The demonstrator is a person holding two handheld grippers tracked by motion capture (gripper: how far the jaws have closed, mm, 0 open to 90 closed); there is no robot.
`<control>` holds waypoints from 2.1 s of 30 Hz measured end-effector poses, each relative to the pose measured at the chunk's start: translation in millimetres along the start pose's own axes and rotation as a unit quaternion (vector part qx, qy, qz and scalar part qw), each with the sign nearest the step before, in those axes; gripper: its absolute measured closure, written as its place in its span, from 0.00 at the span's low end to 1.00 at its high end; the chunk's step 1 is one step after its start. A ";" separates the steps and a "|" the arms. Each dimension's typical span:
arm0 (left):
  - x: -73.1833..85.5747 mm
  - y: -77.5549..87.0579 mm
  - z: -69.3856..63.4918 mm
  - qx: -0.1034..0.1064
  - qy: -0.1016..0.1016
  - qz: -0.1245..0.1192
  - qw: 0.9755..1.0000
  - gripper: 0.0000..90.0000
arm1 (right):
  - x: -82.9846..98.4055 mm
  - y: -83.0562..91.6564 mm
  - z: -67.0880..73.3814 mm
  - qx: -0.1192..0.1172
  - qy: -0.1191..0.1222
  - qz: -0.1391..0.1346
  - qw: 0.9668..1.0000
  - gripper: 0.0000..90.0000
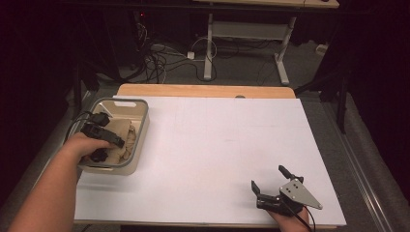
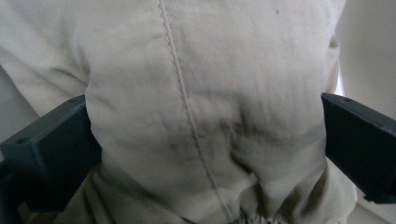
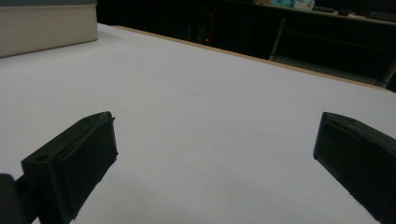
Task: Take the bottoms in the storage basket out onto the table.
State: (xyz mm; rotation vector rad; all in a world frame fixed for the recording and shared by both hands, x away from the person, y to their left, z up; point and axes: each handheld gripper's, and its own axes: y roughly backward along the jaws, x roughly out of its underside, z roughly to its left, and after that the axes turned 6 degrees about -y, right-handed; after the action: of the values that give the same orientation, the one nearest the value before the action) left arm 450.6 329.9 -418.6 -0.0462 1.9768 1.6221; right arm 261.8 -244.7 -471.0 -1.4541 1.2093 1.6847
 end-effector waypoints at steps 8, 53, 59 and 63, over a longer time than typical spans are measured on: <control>-3.0 -4.8 4.4 0.021 0.010 0.088 0.996 0.00 | 0.1 0.1 1.0 -0.002 0.000 -0.001 1.000 0.00; -8.1 -30.4 -22.8 -0.035 -0.133 0.163 0.977 0.56 | 2.4 -4.3 10.1 -0.014 0.011 0.008 1.000 0.01; -8.7 -26.4 -23.6 -0.039 -0.134 0.154 0.978 0.59 | 2.4 -5.5 8.2 -0.011 0.007 0.009 1.000 0.01; -10.7 -19.6 -20.9 -0.033 -0.134 0.146 0.980 0.60 | 2.1 -4.3 6.8 -0.010 0.008 0.007 1.000 0.01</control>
State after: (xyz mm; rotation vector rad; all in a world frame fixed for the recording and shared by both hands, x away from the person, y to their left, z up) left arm 458.4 302.2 -429.3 0.4355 1.7831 1.7679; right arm 262.2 -237.1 -474.2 -1.4770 1.2167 1.7014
